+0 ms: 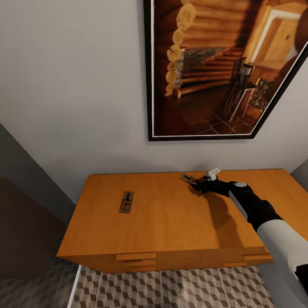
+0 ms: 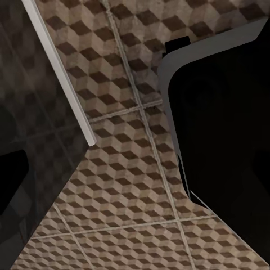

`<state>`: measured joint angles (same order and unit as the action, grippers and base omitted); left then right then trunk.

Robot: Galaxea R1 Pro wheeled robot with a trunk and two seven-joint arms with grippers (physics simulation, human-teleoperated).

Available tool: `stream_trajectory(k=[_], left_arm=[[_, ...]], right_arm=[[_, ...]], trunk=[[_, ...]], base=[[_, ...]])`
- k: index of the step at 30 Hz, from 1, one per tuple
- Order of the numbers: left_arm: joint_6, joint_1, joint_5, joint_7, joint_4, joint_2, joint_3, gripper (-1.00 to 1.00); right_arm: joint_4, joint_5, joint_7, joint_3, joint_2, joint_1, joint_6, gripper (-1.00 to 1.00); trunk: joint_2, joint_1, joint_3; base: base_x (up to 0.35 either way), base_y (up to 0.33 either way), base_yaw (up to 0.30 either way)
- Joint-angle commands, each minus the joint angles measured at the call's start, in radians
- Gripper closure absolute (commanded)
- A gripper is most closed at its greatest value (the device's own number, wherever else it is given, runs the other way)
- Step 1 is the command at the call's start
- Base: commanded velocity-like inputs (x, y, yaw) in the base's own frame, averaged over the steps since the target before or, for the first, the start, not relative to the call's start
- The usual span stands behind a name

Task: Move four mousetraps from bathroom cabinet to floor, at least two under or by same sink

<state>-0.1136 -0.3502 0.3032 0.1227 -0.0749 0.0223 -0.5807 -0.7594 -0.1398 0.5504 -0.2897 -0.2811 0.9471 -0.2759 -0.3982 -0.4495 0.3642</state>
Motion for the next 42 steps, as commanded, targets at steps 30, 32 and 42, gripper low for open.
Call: stream_trajectory(k=[30, 32, 42], left_arm=[[-0.006, -0.001, 0.008, 0.000, -0.003, -0.001, -0.008, -1.00], [-0.006, -0.001, 0.008, 0.000, -0.003, -0.001, -0.008, -1.00], [-0.006, -0.001, 0.008, 0.000, -0.003, -0.001, -0.008, -1.00]], right_arm=[[-0.001, -0.011, -0.001, -0.005, -0.001, 0.001, -0.008, -1.00], [-0.001, -0.011, -0.001, -0.005, -0.001, 0.001, -0.008, -1.00], [-0.001, -0.011, -0.001, -0.005, -0.001, 0.001, -0.008, -1.00]], trunk=[[-0.002, -0.001, 0.002], [-0.002, -0.001, 0.002], [-0.002, -0.001, 0.002]], base=[[0.000, 0.003, 0.000], [0.000, 0.000, 0.000], [0.000, 0.089, 0.000]])
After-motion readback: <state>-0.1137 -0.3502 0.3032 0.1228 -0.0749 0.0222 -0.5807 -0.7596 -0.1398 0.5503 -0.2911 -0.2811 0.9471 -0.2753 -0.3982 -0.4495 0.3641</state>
